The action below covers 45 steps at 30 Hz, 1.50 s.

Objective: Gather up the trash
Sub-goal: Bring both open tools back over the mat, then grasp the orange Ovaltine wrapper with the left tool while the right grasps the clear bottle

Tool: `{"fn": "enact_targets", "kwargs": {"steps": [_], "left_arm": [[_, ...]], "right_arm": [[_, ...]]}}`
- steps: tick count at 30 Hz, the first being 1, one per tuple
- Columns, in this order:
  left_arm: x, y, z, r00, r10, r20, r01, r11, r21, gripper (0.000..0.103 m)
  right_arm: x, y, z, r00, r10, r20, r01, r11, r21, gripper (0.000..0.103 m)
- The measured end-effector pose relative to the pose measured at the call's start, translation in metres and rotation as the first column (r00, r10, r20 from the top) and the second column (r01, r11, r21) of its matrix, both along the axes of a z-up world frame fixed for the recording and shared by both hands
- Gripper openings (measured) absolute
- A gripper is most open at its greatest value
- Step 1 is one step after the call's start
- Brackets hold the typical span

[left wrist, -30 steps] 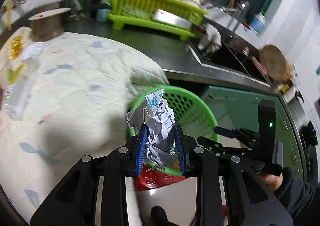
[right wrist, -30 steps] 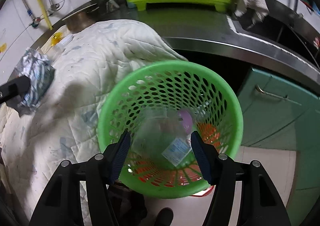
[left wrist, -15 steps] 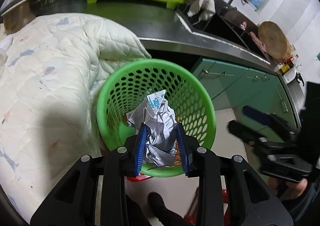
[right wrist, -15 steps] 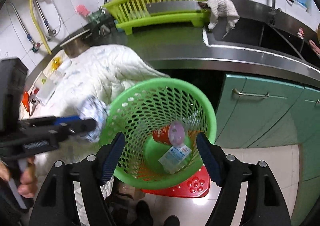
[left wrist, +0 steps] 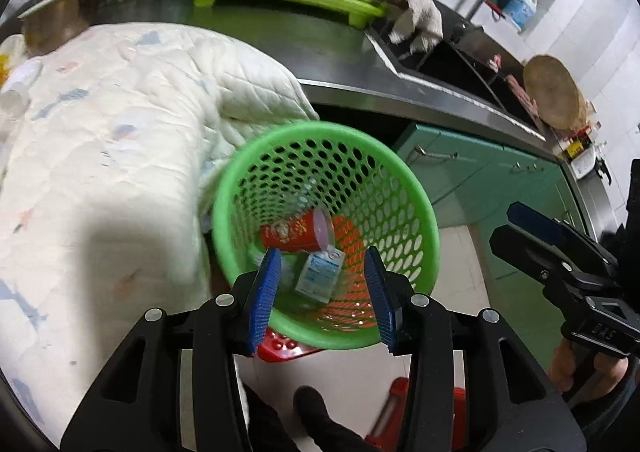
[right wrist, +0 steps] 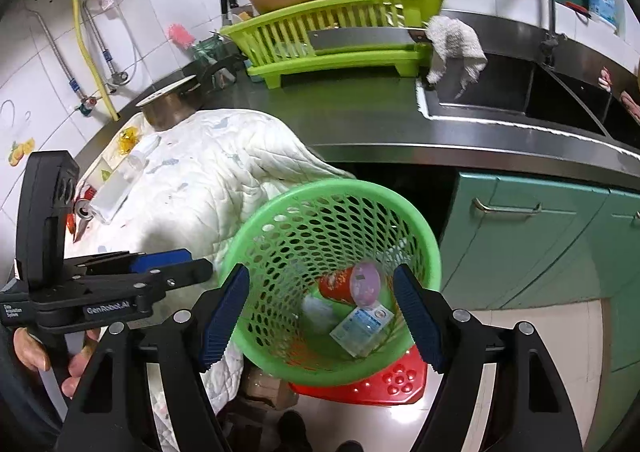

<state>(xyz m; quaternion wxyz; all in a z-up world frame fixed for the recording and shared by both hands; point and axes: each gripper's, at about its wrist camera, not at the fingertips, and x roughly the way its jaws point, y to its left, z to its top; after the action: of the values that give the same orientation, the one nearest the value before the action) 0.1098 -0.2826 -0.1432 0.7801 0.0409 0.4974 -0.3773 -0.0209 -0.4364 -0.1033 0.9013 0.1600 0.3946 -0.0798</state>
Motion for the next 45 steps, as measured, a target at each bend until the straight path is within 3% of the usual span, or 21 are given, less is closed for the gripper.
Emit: {"fn": "enact_targets", "kwargs": {"steps": [9, 15, 19, 23, 28, 32, 36, 39, 42, 45], "left_arm": [[0.014, 0.064, 0.032, 0.990, 0.128, 0.058, -0.126, 0.991, -0.036, 0.044], [0.029, 0.123, 0.050, 0.952, 0.280, 0.126, -0.278, 0.960, -0.032, 0.044], [0.045, 0.171, 0.061, 0.892, 0.416, 0.175, -0.416, 0.909, -0.041, 0.044], [0.062, 0.220, 0.068, 0.813, 0.536, 0.226, -0.544, 0.839, -0.032, 0.050], [0.083, 0.272, 0.071, 0.716, 0.640, 0.278, -0.665, 0.747, -0.006, 0.064], [0.106, 0.316, 0.062, 0.666, 0.706, 0.241, -0.727, 0.686, -0.001, 0.070], [0.124, 0.342, 0.048, 0.656, 0.733, 0.181, -0.745, 0.667, -0.003, 0.073], [0.135, 0.353, 0.037, 0.663, 0.735, 0.139, -0.742, 0.670, -0.003, 0.076], [0.143, 0.355, 0.030, 0.687, 0.717, 0.114, -0.720, 0.693, -0.021, 0.086], [0.151, 0.351, 0.025, 0.711, 0.692, 0.129, -0.697, 0.717, -0.002, 0.087]], "right_arm": [[0.031, 0.031, 0.014, 0.995, 0.094, 0.022, -0.094, 0.996, -0.001, 0.072], [0.061, 0.062, 0.019, 0.983, 0.179, 0.027, -0.179, 0.984, 0.000, 0.072], [0.079, 0.085, 0.021, 0.971, 0.238, 0.029, -0.238, 0.971, -0.001, 0.072], [0.098, 0.110, 0.024, 0.954, 0.297, 0.031, -0.297, 0.955, 0.003, 0.072], [0.120, 0.140, 0.027, 0.931, 0.362, 0.036, -0.363, 0.932, 0.009, 0.072], [0.140, 0.165, 0.030, 0.909, 0.414, 0.037, -0.415, 0.910, 0.012, 0.072], [0.158, 0.193, 0.031, 0.887, 0.460, 0.034, -0.460, 0.888, 0.008, 0.072], [0.169, 0.210, 0.029, 0.874, 0.485, 0.027, -0.485, 0.874, 0.011, 0.072], [0.181, 0.226, 0.025, 0.863, 0.505, 0.015, -0.505, 0.863, 0.008, 0.072], [0.193, 0.238, 0.021, 0.858, 0.514, 0.001, -0.514, 0.857, 0.024, 0.072]]}}
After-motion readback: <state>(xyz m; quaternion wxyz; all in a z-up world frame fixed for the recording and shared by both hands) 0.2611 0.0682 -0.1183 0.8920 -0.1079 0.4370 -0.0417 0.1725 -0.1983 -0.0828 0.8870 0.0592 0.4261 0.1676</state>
